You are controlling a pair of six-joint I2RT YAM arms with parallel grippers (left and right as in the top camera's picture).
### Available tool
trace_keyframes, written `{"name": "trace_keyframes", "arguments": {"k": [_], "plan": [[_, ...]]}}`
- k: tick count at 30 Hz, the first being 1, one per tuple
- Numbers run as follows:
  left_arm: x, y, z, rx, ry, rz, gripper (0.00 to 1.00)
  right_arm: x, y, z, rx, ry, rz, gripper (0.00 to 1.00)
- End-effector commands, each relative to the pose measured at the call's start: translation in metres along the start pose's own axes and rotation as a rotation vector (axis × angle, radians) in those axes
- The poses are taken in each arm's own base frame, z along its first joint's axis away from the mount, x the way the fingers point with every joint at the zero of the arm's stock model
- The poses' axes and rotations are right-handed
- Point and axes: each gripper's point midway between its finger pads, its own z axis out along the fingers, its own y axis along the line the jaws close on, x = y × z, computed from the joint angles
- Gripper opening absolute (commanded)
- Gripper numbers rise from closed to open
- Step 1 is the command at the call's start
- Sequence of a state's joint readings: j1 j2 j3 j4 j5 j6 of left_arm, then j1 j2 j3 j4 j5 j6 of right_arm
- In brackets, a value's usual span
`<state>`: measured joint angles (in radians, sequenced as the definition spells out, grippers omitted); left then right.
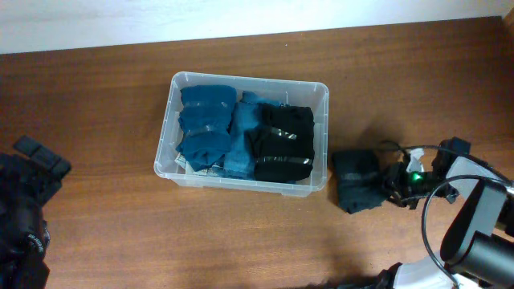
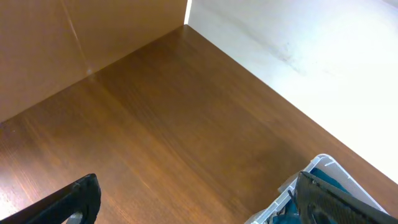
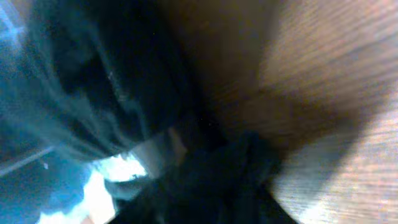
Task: Pack container
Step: 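Grasp the small black taped bundle with the right gripper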
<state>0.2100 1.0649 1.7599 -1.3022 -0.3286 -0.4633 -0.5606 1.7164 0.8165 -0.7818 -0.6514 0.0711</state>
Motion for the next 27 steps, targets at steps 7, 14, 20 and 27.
{"name": "trace_keyframes", "arguments": {"k": [7, 14, 20, 27], "plan": [[-0.002, 0.001, -0.002, -0.001, -0.005, 0.013, 0.99, 0.009, 0.069, -0.064, -0.124, -0.094, -0.108, 0.23], [-0.002, 0.001, -0.002, -0.001, -0.005, 0.013, 0.99, 0.043, 0.196, -0.170, -0.473, -0.320, -0.330, 0.18], [-0.002, 0.001, -0.002, -0.001, -0.005, 0.013, 0.99, 0.072, 0.260, -0.188, -0.590, -0.346, -0.459, 0.17], [-0.002, 0.001, -0.002, -0.001, -0.005, 0.013, 1.00, 0.104, 0.351, -0.170, -0.734, -0.319, -0.620, 0.18]]}}
